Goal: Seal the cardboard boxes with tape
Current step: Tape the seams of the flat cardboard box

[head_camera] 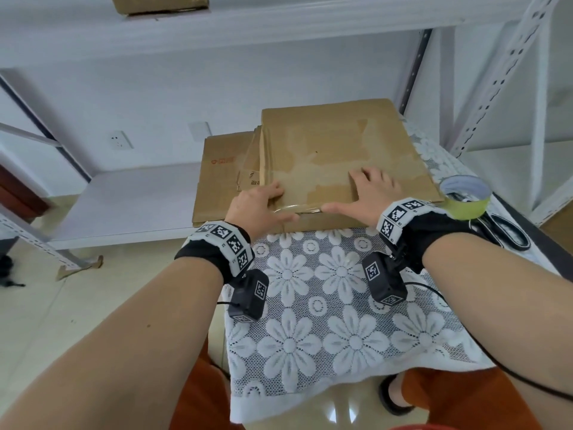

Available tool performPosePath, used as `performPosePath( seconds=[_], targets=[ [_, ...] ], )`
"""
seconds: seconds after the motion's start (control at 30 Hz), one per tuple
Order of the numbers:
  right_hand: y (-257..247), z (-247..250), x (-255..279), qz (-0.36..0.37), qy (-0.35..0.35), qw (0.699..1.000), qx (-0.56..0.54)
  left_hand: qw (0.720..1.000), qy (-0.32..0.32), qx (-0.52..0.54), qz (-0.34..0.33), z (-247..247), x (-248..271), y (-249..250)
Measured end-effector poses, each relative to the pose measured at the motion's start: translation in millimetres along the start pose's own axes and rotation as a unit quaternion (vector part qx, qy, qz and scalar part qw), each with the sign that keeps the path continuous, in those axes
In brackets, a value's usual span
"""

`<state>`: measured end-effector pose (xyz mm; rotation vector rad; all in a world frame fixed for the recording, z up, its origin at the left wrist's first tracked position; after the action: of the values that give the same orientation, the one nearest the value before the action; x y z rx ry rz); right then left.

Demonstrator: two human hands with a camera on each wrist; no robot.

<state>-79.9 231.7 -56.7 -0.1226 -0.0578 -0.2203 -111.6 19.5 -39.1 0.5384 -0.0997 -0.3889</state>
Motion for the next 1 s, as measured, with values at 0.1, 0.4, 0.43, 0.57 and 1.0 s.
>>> performPosePath(
  seconds=[0.1,0.4,0.43,0.57,1.0],
  targets=[
    [-1.2,0.4,-1.6,-0.008,-0.002,1.0,0.003,1.0,0.0,0.011,-0.004,0.8,0.0,0.0],
    [-13.5,-1.3,-3.8,-0.044,-0.009,0.999,0.005,0.995,0.008,0.098,0.001,-3.5,0.7,-10.1],
    [-15.9,-1.8,-4.7,-0.047,-0.008,0.999,0.003,0.994,0.014,0.108,0.004,-3.4,0.1,-12.7],
    [-23.2,-3.4,-5.7,-0.052,-0.003,0.999,-0.002,0.993,0.035,0.114,0.014,-3.8,-4.0,-19.7],
    [-29.0,-7.9,-7.5,-0.045,0.025,0.998,0.037,0.868,0.116,0.454,0.167,-1.9,13.2,-58.6]
  ],
)
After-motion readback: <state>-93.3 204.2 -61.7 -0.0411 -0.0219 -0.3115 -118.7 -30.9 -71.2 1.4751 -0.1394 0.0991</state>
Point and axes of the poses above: each hand's wrist, its own x-axis away from the middle knuckle, its own z-axis out of the back of the hand, y = z × x, the point moved 10 cm from there along -x, towards the middle knuckle, and after that the axes turned 2 degrees about x, right-handed, at the moved point
